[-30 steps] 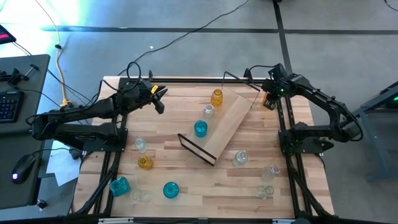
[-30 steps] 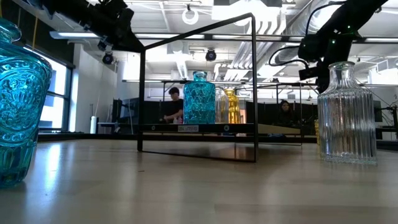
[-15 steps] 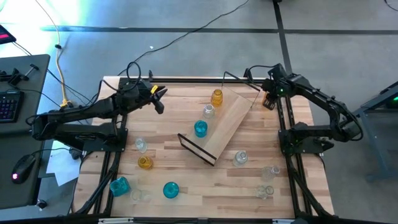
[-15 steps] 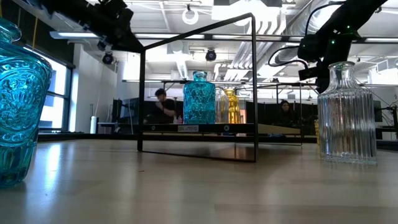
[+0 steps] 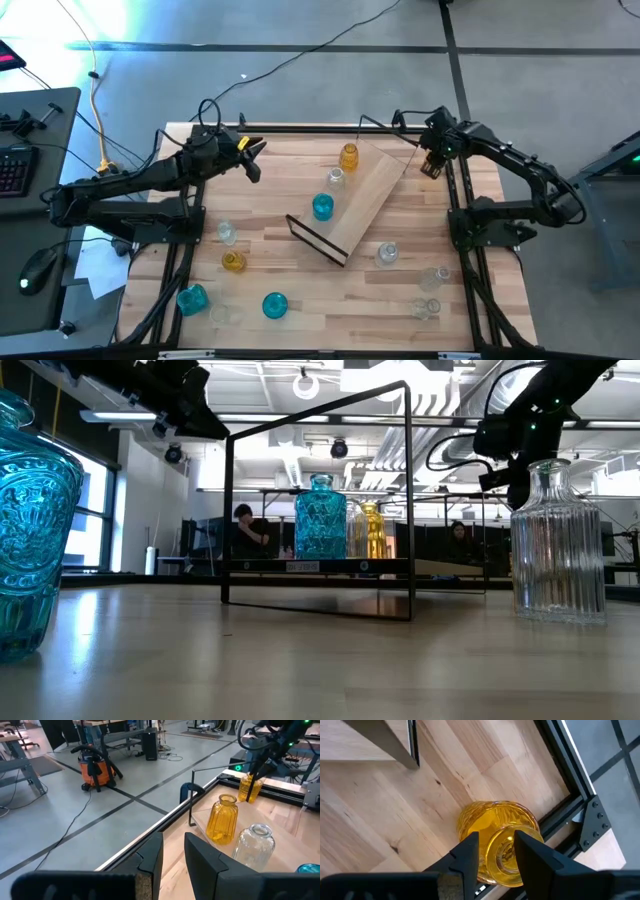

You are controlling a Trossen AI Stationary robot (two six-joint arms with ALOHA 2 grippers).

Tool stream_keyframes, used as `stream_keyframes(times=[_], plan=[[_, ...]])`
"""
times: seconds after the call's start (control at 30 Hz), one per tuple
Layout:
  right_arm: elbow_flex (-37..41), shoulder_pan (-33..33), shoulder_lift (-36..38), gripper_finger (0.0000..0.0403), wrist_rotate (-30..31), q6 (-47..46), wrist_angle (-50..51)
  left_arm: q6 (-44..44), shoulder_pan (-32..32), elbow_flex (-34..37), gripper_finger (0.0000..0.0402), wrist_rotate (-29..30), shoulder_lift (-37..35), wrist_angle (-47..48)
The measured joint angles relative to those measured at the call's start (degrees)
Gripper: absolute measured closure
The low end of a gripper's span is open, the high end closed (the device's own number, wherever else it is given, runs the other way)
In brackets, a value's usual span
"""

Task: Sort vases onto shelf
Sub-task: Put the top yellow vase on the shelf and align with the other yellow vase

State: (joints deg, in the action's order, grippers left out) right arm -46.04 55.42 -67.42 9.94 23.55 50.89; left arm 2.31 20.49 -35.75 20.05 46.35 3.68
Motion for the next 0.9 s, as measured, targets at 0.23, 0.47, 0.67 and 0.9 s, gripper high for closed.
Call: stream_keyframes(times=[0.23,0.47,0.67,0.9], plan=[[-0.02,-1.64,0.02,0.0286,1.48,-2.71,1.51,0.00,0.00,0.00,0.0330,0.00,-0.33,0.01],[-0.11,-3.73,0.50,0.0286,1.88,-7.66,5.46,0.00,0.00,0.00,0.0330,0.00,-0.33,-0.02],[0.45,-3.67,4.26,0.0286,3.02,-12.15,16.70,-0.05,0.00,0.00,0.0330,0.00,-0.33,-0.11],[0.22,-3.67,10.18,0.0290,-0.24,-15.10,17.13,-0.42,0.00,0.00,0.0330,-0.05,-0.30,-0.15]])
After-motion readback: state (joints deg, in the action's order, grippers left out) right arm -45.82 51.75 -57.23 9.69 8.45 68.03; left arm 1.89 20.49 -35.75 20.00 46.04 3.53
